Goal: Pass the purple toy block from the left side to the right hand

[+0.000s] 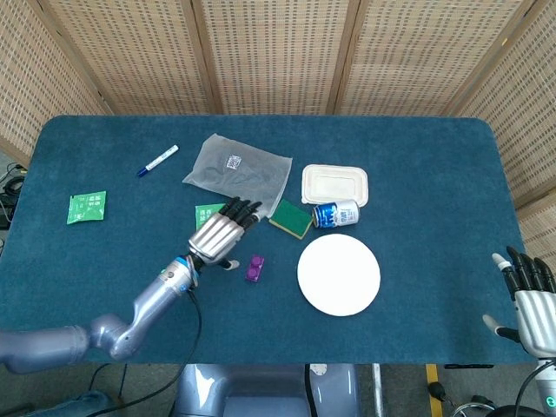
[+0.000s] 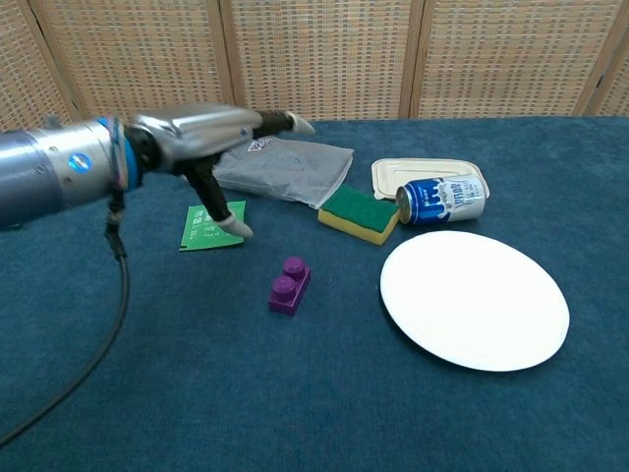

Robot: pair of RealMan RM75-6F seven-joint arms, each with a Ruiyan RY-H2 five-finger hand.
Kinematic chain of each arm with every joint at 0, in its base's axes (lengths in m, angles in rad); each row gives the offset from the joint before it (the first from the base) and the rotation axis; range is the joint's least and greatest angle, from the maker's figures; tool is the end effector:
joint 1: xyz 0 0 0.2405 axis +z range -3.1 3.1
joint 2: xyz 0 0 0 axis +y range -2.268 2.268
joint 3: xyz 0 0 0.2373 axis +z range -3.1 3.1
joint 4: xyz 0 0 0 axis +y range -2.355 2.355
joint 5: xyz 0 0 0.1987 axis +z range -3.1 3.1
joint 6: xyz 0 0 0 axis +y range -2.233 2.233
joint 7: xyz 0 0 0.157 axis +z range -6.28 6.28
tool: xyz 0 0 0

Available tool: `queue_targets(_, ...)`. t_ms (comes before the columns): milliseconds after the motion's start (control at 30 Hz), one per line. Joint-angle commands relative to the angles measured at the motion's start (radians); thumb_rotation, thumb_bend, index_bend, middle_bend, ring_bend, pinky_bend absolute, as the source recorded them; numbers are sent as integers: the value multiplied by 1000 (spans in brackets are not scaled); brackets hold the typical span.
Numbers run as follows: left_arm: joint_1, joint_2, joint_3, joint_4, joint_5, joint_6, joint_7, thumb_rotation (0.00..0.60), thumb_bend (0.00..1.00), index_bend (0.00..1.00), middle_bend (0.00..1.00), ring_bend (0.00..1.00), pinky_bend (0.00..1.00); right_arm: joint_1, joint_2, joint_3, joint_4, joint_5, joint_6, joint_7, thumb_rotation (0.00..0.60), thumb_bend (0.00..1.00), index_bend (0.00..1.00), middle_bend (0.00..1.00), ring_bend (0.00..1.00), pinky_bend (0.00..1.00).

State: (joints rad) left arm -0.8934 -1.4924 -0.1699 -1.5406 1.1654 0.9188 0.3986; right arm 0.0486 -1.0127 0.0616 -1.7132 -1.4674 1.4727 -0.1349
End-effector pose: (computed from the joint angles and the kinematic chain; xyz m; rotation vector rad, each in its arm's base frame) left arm -0.0712 0.3477 -0.0043 -2.0589 -0.7085 -0.9812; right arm -0.2887 -0.1825 0.1853 1.3883 -0.8330 0.7616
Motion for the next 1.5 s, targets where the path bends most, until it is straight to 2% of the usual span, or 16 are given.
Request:
queue_targets(33, 95, 152, 8, -108, 9, 120, 13, 600, 8, 0, 0, 0, 0, 1, -4, -1, 2, -1, -2, -8, 600, 0, 96, 0, 0, 0)
queue_targets(133, 153, 208, 25, -150, -27, 202, 77, 600, 15, 0, 0, 0, 0, 5, -10, -3, 3, -2, -8, -21, 600, 0, 97, 0, 0, 0)
queue_targets(267, 267, 259, 51, -230, -96, 366, 151, 600, 31, 0, 0, 0, 0, 10, -19, -8, 2, -9, -14, -41, 600, 0, 104, 0, 0, 0)
queue_targets(400, 392, 320, 92, -299, -123, 481, 92, 600, 32, 0, 0, 0, 0, 16, -34, -11, 4, -36, -8, -53, 600, 0, 130, 0, 0, 0)
queue_targets(633, 518, 382, 146, -275, -96, 523, -75, 600, 30, 0, 0, 0, 0, 79, -75, 1, 40, -115, -41, -56, 600, 0, 189, 9, 0, 0)
queue_targets(800, 559, 424, 165, -262, -23, 536, -132, 600, 34, 0, 0, 0, 0, 223, -69, 31, -2, -182, -193, -64, 600, 0, 216, 74, 3, 10)
queue_targets(967, 563, 433, 144, -221, -1, 501, -193, 600, 34, 0, 0, 0, 0, 399, -99, 65, -7, -244, -382, -86, 600, 0, 236, 126, 62, 92)
queue_targets(1100, 570, 442, 136, -217, 11, 490, -208, 600, 34, 0, 0, 0, 0, 543, -193, 97, 41, -259, -525, -92, 600, 0, 3, 184, 136, 167)
queue_targets(1133, 572, 445, 132, -218, 12, 484, -213, 600, 34, 0, 0, 0, 0, 580, -224, 104, 57, -258, -558, -87, 600, 0, 0, 205, 154, 181)
queue_targets(1200, 571, 451, 122, -214, 4, 467, -225, 600, 34, 0, 0, 0, 0, 701, -347, 136, 126, -279, -652, -112, 600, 0, 0, 231, 173, 191)
queue_targets(1500, 577, 458, 99, -202, -12, 424, -246, 600, 37, 0, 0, 0, 0, 876, -572, 182, 284, -207, -775, -233, 600, 5, 0, 240, 193, 208)
